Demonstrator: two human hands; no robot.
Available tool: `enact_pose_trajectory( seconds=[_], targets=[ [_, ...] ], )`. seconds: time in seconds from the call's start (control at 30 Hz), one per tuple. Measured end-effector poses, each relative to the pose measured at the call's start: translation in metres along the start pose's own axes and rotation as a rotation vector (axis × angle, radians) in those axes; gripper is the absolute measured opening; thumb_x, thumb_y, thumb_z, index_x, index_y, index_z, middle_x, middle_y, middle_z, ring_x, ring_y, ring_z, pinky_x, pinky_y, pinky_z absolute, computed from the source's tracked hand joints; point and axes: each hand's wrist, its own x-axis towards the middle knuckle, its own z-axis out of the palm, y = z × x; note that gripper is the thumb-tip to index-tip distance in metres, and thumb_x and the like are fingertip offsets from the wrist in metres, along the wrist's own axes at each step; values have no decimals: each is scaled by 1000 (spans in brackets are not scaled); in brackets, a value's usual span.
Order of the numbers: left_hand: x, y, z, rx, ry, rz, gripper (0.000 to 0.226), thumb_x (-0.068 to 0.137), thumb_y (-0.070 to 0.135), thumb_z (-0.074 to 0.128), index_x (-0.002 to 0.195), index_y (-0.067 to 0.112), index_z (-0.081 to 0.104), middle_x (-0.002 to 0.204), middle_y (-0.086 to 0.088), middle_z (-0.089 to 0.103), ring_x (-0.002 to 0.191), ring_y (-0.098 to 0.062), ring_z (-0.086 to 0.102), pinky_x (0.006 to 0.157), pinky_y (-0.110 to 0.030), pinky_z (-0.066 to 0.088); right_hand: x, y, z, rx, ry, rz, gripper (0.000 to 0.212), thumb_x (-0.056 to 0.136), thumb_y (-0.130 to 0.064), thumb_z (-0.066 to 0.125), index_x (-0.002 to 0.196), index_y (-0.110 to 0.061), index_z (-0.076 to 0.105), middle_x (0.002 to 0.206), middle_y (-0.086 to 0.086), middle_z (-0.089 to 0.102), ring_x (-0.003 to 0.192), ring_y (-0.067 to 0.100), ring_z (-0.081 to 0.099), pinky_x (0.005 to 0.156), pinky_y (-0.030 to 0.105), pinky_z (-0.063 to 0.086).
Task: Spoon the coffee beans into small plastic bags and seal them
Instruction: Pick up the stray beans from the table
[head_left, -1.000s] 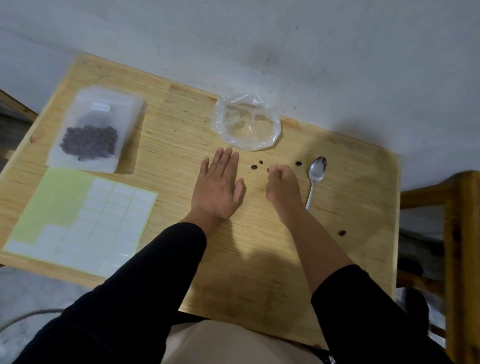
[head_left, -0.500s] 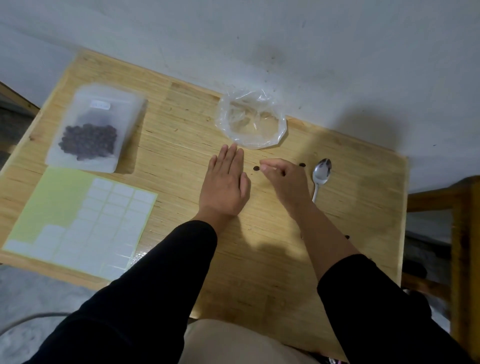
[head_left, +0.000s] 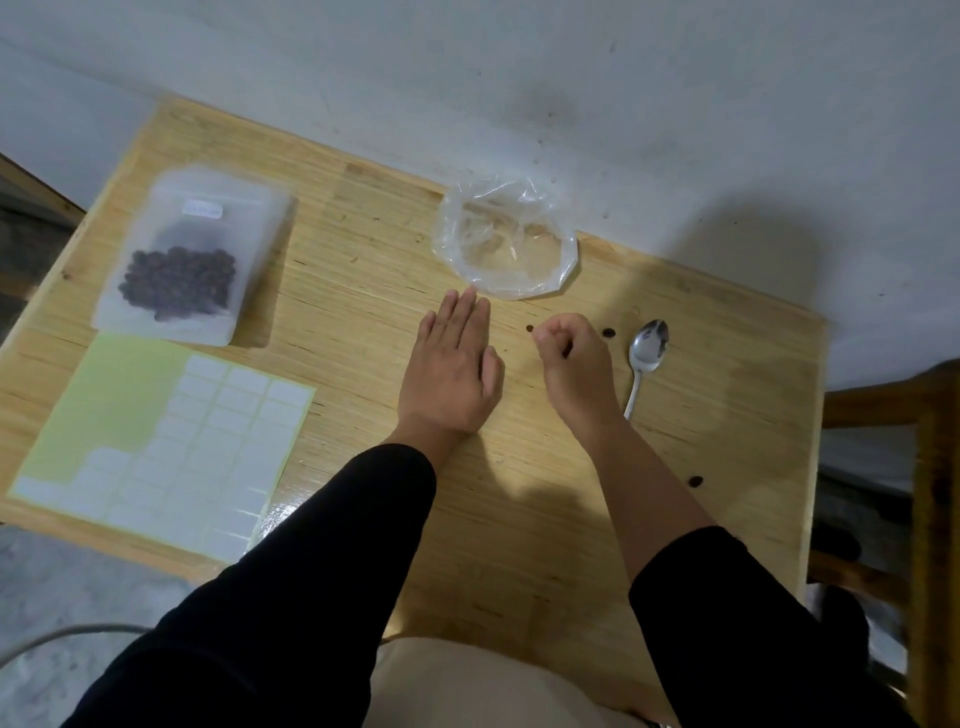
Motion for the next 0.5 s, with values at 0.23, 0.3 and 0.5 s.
enact_pose_trajectory(
  seconds=[0.23, 0.3, 0.5],
  targets=[
    [0, 1, 1, 6, 9, 0, 58, 90, 29, 27, 143, 4, 33, 152, -14, 28, 144, -25, 17, 116, -37, 6, 2, -4, -13, 486, -57, 227, 17, 91, -3, 37, 91, -13, 51, 72, -1, 53, 55, 7, 43, 46, 18, 35],
    [0, 1, 1, 8, 9, 2, 59, 90, 30, 26, 143, 4, 32, 152, -14, 27, 144, -25, 16, 117, -37, 6, 5, -2, -10, 252, -38, 132, 25, 90, -6, 37, 101, -14, 58, 75, -6, 55, 61, 4, 46, 56, 19, 38],
    [-1, 0, 2, -2, 10, 8, 56, 92, 26, 31, 143, 4, 33, 152, -14, 28, 144, -25, 16, 116, -37, 7, 7, 1, -2, -236, 53, -160, 23, 92, -16, 54, 107, -6, 68, 102, 8, 71, 88, 16, 60, 85, 21, 40]
  ],
)
